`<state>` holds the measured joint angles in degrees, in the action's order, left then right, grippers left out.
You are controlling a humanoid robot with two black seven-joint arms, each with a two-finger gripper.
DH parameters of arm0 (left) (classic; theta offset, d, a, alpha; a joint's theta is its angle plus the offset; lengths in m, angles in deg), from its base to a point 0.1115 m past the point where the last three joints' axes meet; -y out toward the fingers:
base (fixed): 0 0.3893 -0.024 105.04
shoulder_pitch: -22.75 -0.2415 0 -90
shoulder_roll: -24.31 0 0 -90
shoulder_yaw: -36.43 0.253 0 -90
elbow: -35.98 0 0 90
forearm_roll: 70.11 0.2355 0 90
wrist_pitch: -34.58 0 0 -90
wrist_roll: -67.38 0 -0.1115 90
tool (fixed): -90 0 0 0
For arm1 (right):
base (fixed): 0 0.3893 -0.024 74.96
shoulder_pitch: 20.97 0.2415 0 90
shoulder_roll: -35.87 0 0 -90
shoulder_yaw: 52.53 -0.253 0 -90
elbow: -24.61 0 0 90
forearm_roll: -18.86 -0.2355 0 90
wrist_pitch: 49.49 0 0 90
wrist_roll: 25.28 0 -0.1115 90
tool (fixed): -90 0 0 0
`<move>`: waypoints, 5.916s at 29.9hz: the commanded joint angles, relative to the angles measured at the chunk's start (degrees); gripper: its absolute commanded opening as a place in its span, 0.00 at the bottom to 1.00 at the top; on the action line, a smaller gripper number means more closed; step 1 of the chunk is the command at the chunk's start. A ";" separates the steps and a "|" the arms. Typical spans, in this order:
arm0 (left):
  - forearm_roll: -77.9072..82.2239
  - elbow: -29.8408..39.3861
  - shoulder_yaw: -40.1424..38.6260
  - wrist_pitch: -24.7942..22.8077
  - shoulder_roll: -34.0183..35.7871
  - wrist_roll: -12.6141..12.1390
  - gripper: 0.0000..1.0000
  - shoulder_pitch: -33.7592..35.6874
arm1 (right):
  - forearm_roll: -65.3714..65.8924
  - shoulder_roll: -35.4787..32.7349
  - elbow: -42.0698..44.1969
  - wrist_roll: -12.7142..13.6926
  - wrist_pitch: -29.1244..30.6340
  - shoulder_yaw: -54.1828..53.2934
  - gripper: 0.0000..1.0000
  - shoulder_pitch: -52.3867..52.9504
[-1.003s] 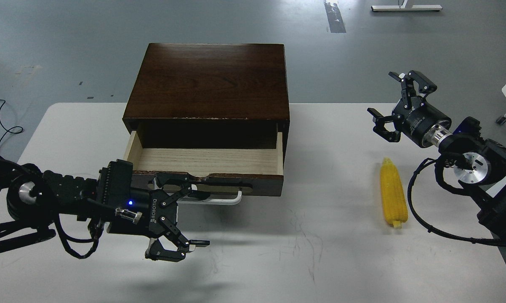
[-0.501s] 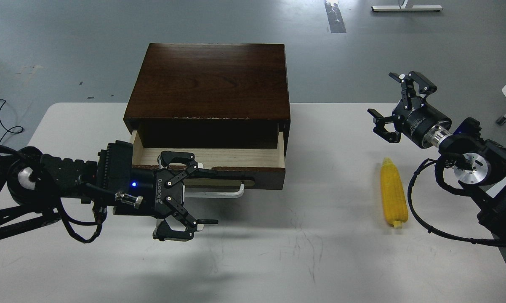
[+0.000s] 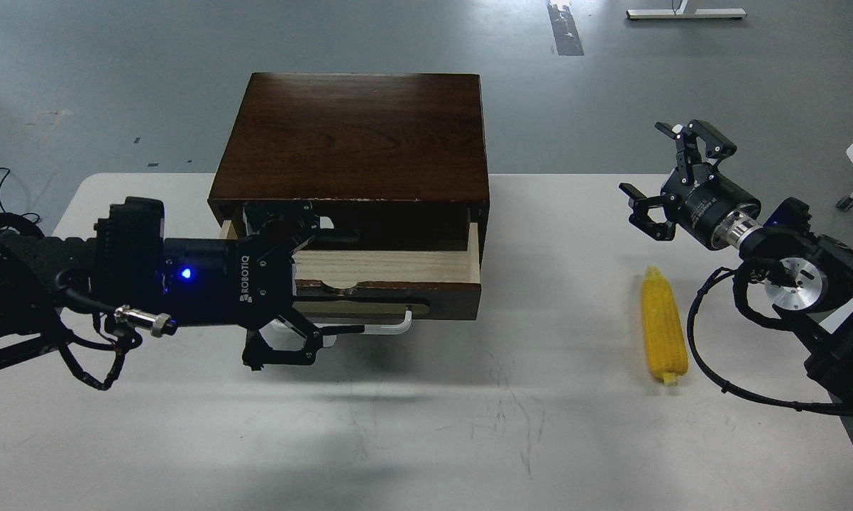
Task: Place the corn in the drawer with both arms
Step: 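Release the handle and lift the left gripper away, then lower the right gripper onto the yellow corn cob and grasp it, then lift the corn cob and swing it over the open drawer, then lower the corn cob into the drawer and open the right gripper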
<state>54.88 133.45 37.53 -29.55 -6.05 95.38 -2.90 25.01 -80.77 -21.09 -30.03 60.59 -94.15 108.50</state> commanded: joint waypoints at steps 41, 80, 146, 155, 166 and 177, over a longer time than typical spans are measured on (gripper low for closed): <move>-121.56 -56.16 -15.42 -39.14 -17.54 -7.35 0.98 -15.13 | 80.24 -32.51 -32.00 1.32 -7.24 12.69 0.98 1.32; -120.68 -56.61 -16.22 -41.52 -17.36 -3.93 0.98 -16.89 | 71.02 -18.10 -29.27 13.62 -12.08 28.07 0.77 -1.50; -120.42 -56.52 -16.30 -41.43 -15.52 -2.08 0.98 -16.89 | 118.85 1.94 -30.77 -17.49 -16.39 41.70 0.17 37.36; -120.51 -56.52 -16.30 -41.43 -15.61 -1.90 0.98 -16.89 | 118.85 6.68 -26.20 -17.40 -16.65 41.70 0.17 37.09; -120.42 -56.52 -16.30 -41.52 -15.61 -1.90 0.98 -16.89 | 118.85 8.00 -23.91 -17.23 -17.18 41.18 0.76 36.13; -120.42 -56.52 -16.30 -41.52 -16.13 -1.90 0.98 -16.89 | 118.85 8.44 -21.98 -17.23 -17.61 40.91 0.84 35.68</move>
<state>-65.54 76.94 21.23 -71.02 -22.18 93.48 -19.79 143.85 -72.57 -43.92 -47.26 43.20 -53.13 144.17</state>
